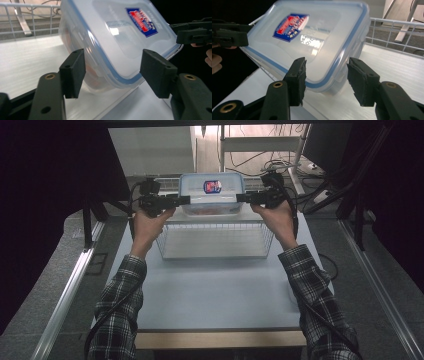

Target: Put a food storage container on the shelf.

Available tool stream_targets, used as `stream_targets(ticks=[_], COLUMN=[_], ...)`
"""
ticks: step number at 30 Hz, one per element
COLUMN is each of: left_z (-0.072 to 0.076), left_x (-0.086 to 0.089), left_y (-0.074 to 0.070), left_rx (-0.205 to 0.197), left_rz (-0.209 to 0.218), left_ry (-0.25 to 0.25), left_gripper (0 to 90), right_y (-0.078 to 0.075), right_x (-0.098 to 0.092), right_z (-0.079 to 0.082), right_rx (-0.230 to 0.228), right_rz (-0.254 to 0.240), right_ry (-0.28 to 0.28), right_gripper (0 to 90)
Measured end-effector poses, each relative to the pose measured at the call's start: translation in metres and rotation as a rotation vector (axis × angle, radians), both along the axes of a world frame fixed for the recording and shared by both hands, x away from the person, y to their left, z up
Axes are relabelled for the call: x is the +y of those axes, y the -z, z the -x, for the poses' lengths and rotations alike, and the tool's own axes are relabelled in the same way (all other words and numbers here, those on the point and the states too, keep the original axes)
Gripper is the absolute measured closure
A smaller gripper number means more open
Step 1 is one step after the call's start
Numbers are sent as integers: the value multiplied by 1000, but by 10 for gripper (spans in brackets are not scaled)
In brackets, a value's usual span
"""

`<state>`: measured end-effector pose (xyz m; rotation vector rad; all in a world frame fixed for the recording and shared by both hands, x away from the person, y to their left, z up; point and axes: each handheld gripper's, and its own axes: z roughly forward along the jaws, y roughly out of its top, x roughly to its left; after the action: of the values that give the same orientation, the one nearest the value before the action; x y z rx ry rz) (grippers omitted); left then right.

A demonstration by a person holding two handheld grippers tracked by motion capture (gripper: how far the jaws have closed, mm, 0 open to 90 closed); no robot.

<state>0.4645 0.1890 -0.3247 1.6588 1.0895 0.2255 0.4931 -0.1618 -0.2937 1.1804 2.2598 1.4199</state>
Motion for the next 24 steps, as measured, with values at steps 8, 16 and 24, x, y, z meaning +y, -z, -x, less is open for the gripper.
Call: stream_targets(ticks=[8, 16, 24], left_z=[0, 20, 47], left_x=[-4, -1, -5], left_y=[-3, -4, 10], left_rx=[-20, -106, -159], left_rz=[-24, -53, -116], left_ry=[-21, 7, 53], left_gripper=[336, 243, 123], right_y=[1, -2, 10], right_x=[-1, -10, -14], right_z=[-3, 11, 31], right_rx=[-3, -115, -156], right_rz=[-32, -26, -10], right_ry=[7, -48, -93], right_gripper=[487, 375, 219])
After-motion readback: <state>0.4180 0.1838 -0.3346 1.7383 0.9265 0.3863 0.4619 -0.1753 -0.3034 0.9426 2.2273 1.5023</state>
